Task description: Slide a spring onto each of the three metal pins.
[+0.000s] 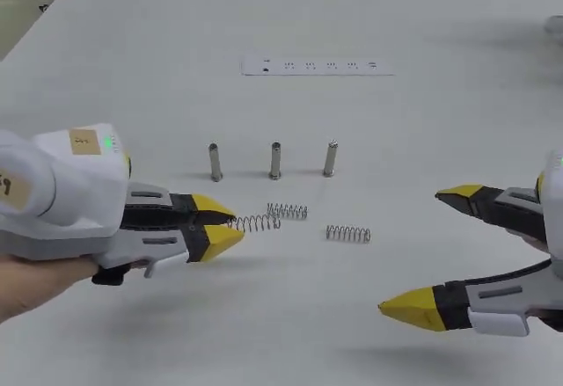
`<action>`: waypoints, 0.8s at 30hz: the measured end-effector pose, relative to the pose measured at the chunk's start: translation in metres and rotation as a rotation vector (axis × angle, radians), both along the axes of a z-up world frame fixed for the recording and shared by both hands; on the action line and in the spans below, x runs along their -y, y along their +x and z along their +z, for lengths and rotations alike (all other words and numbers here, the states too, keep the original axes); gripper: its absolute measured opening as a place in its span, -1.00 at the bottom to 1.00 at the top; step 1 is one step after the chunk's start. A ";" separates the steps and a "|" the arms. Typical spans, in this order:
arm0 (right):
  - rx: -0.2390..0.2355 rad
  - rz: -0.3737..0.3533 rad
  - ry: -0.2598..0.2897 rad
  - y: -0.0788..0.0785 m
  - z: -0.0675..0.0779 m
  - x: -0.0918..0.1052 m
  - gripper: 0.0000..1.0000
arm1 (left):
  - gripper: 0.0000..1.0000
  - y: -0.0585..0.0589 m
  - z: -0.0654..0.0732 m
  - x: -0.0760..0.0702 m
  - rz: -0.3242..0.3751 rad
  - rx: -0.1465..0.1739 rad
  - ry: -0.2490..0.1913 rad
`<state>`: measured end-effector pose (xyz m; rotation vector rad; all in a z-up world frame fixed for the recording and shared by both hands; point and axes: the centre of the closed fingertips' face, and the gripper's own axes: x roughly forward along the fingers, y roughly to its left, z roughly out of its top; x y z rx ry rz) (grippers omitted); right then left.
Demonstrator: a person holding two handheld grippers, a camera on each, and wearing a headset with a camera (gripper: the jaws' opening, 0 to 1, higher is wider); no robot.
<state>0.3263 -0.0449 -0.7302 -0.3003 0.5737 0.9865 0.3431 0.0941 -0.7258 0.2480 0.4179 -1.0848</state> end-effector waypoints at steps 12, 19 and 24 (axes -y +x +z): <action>0.043 0.082 0.020 -0.003 0.014 -0.026 0.63 | -0.95 -0.008 0.009 0.004 -0.003 0.011 -0.020; 0.064 0.127 0.022 -0.004 0.020 -0.038 0.45 | -0.95 -0.012 0.012 0.007 -0.015 0.011 -0.027; 0.075 0.162 0.025 -0.005 0.023 -0.048 0.33 | -0.95 -0.016 0.013 0.011 -0.028 0.004 -0.032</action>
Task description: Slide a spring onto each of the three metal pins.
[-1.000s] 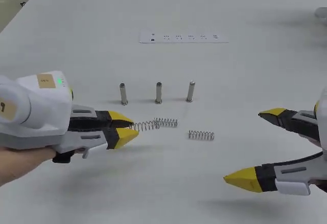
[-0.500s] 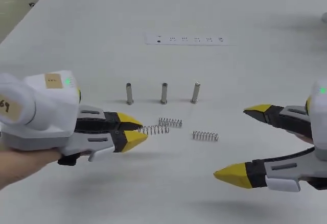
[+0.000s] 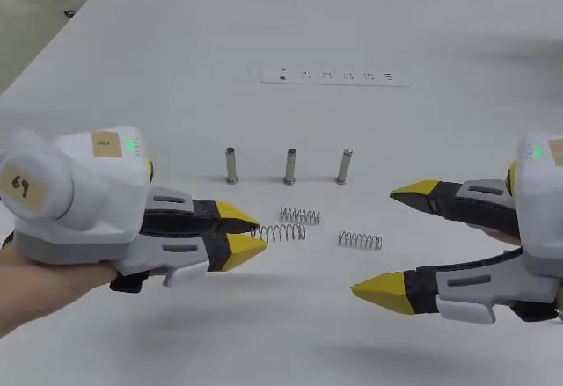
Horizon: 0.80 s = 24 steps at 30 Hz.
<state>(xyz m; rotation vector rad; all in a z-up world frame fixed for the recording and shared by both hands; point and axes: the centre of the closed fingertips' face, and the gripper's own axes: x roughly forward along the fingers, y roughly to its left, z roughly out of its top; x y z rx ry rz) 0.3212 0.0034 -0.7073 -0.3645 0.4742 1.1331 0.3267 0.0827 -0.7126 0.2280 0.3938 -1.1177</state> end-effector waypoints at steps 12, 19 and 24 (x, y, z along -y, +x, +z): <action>0.002 0.073 0.004 -0.004 0.001 -0.018 -0.08 | -0.95 -0.007 0.004 0.015 -0.038 -0.002 -0.010; 0.000 0.111 -0.008 -0.006 -0.003 -0.023 -0.31 | -0.95 -0.009 0.006 0.018 -0.049 -0.003 -0.016; 0.003 0.146 -0.019 -0.009 -0.006 -0.029 -0.45 | -0.95 -0.010 0.006 0.018 -0.058 -0.002 -0.011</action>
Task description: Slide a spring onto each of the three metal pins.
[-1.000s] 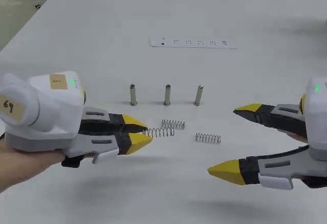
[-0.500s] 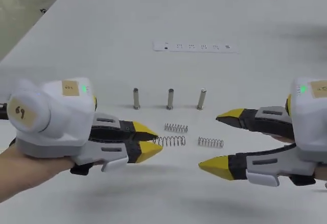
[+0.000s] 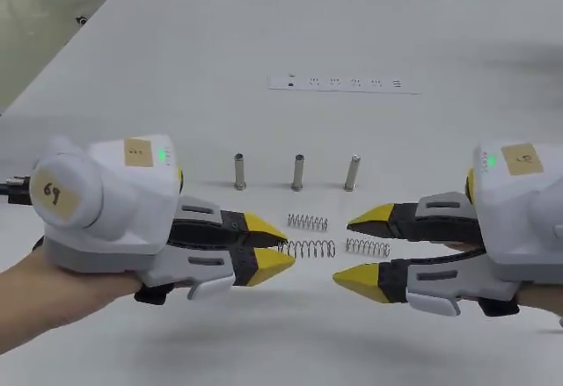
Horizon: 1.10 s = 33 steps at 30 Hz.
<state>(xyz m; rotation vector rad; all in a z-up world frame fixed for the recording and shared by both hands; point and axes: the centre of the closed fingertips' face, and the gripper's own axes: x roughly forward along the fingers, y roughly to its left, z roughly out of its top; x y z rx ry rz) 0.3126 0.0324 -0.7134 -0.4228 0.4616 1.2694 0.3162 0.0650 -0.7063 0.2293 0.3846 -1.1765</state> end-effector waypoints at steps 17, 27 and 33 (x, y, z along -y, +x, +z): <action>-0.004 0.070 -0.017 -0.007 -0.004 -0.011 -0.79 | -0.95 -0.007 -0.001 0.000 -0.028 -0.011 0.006; 0.005 0.082 -0.026 -0.008 -0.005 -0.011 -0.83 | -0.95 -0.008 -0.002 0.000 -0.035 -0.015 0.009; 0.012 0.098 -0.040 -0.008 -0.003 -0.012 -0.83 | -0.95 -0.009 -0.004 0.000 -0.040 -0.021 0.015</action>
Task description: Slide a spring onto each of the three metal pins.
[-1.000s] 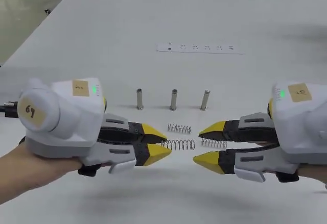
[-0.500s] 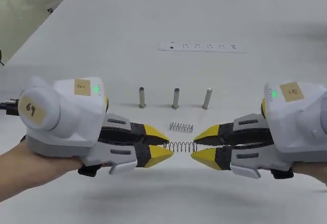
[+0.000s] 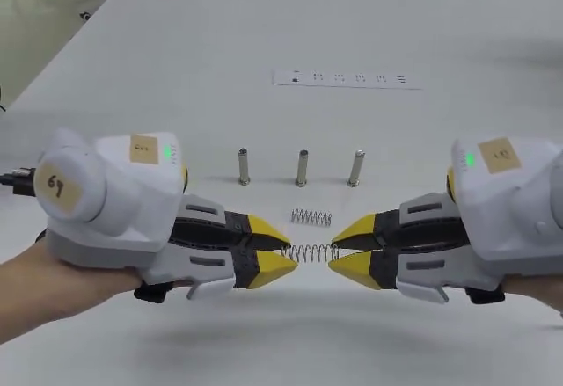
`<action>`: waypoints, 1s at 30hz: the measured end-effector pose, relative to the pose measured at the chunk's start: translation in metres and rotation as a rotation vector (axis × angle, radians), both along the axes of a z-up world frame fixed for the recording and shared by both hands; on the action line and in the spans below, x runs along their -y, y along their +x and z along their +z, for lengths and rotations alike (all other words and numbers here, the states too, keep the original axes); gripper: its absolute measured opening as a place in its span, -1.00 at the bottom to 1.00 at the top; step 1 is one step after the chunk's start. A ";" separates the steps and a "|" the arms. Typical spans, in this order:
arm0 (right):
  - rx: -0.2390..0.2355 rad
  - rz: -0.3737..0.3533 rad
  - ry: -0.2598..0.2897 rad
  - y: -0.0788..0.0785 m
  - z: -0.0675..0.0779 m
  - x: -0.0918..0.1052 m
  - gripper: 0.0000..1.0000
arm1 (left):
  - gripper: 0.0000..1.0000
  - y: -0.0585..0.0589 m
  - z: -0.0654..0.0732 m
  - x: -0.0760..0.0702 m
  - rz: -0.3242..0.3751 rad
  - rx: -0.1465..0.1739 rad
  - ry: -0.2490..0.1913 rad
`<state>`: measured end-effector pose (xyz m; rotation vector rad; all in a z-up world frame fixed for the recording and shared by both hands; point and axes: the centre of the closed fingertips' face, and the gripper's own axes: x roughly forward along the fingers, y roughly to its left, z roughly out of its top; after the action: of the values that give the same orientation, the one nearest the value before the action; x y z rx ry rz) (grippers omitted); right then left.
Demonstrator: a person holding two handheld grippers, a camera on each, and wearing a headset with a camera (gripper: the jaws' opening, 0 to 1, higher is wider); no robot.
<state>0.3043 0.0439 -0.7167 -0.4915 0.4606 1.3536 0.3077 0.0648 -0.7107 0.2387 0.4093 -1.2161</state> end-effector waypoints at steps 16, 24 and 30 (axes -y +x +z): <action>0.007 0.021 -0.001 0.000 0.012 -0.002 -0.86 | -0.95 0.000 -0.006 0.000 0.001 -0.014 0.012; 0.013 0.033 0.008 -0.003 0.020 -0.007 -0.86 | -0.95 -0.002 -0.008 0.000 -0.009 -0.013 0.020; 0.026 0.045 0.011 -0.002 0.024 -0.011 -0.86 | -0.95 -0.002 -0.009 0.000 -0.006 -0.014 0.020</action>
<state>0.3023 0.0553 -0.6922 -0.5129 0.4229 1.3907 0.3054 0.0647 -0.7192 0.2486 0.4332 -1.2210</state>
